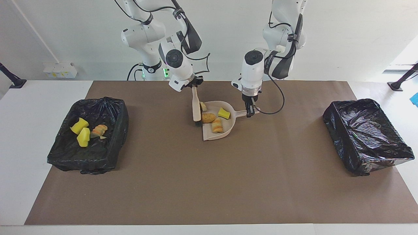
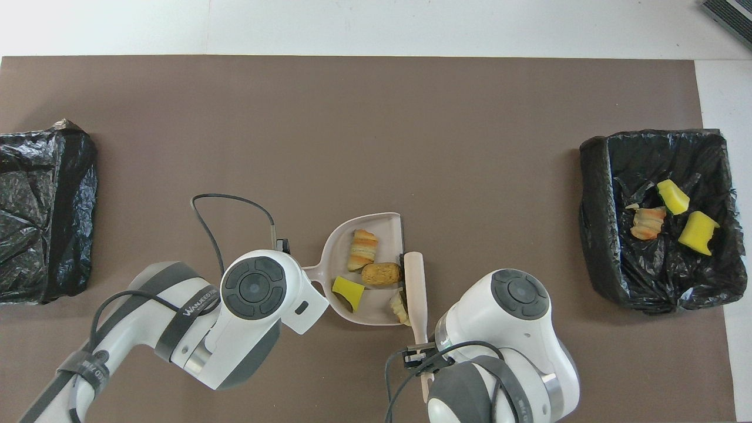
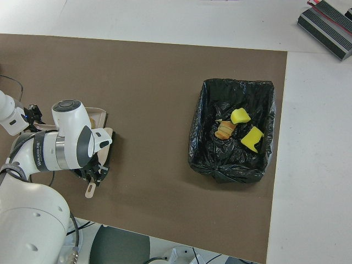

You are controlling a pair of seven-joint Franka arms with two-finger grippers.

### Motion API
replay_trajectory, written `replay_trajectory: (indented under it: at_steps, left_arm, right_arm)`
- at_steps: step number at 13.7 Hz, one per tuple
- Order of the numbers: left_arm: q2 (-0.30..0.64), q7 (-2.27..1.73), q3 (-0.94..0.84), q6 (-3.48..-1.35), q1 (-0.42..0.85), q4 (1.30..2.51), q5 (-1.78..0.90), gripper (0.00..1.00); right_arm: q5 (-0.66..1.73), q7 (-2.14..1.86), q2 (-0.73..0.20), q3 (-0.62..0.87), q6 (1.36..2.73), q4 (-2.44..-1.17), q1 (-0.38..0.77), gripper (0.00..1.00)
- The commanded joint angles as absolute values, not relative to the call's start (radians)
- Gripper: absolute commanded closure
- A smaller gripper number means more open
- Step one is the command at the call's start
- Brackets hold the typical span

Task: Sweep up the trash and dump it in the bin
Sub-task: 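Brush the crusts and sponge into the dustpan held by the left gripper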

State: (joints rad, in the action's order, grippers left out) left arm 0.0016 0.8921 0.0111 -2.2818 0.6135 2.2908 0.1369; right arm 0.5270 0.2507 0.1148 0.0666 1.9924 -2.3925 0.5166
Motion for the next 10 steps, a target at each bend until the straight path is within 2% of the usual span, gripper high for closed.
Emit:
replay_trajectory:
  at_steps: [1, 4, 10]
  left_arm:
    - [-0.006, 0.876, 0.021, -2.336, 0.626, 2.329, 0.156, 1.0]
    - [0.011, 0.89, 0.021, -2.37, 0.601, 2.326, 0.156, 1.0]
    - [0.031, 0.906, 0.021, -2.375, 0.578, 2.296, 0.149, 1.0]
  right_arm:
    - [0.643, 0.206, 0.075, 0.066, 2.023, -2.346, 0.515, 1.0]
    - [0.62, 0.213, 0.07, 0.06, 1.958, -2.286, 0.511, 1.0]
    - [0.361, 0.38, 0.107, 0.049, 1.676, -2.113, 0.46, 1.0]
